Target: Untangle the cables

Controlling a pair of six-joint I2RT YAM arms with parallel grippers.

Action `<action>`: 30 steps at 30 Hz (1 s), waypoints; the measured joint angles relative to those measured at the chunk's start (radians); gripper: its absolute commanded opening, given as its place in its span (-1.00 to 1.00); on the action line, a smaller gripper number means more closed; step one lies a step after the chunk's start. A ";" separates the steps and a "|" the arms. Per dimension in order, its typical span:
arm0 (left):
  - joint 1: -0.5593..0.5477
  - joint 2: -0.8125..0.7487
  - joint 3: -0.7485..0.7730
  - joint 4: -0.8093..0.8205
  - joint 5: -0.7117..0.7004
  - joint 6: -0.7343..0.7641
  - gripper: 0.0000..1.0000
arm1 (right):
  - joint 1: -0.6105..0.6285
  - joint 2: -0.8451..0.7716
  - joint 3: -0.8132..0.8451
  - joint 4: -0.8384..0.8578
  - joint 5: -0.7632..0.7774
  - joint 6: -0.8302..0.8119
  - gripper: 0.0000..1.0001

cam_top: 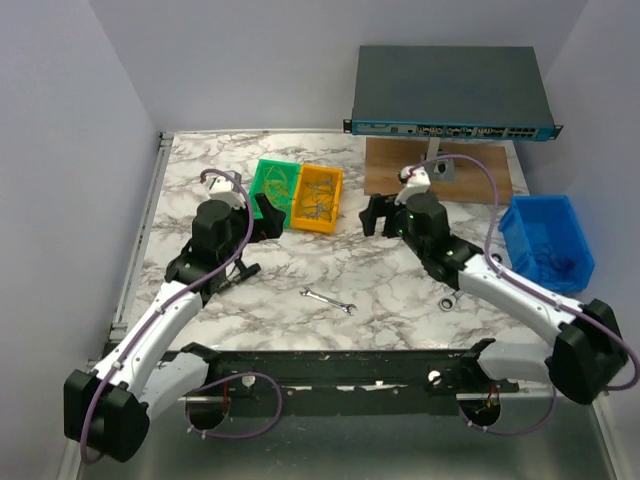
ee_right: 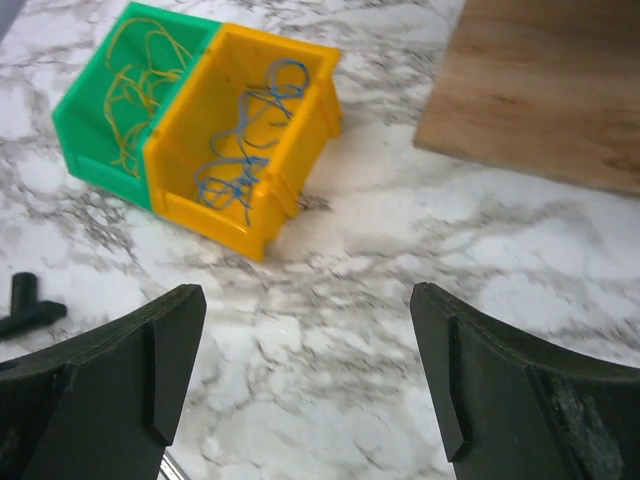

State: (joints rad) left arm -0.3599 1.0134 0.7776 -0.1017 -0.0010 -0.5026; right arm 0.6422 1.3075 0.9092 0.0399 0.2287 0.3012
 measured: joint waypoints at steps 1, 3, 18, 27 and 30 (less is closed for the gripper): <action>0.000 -0.046 -0.048 0.029 -0.008 0.007 0.98 | 0.000 -0.050 -0.061 0.029 0.019 -0.007 0.89; 0.000 -0.121 -0.125 0.071 -0.017 0.017 0.98 | 0.000 -0.154 -0.181 0.086 0.054 -0.025 0.92; 0.000 -0.402 -0.514 0.268 -0.227 0.212 0.97 | -0.003 -0.679 -0.785 0.499 0.411 -0.156 0.75; 0.020 -0.282 -0.678 0.714 -0.362 0.430 0.83 | -0.291 -0.437 -0.901 0.901 0.293 -0.240 0.74; 0.064 -0.142 -0.734 0.856 -0.360 0.490 0.74 | -0.388 -0.264 -0.881 0.986 0.199 -0.240 0.71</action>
State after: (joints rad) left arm -0.2962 0.8719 0.0441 0.7547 -0.3607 -0.0124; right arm 0.2543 1.0439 0.0280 1.0260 0.4278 0.0608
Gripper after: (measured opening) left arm 0.924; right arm 0.869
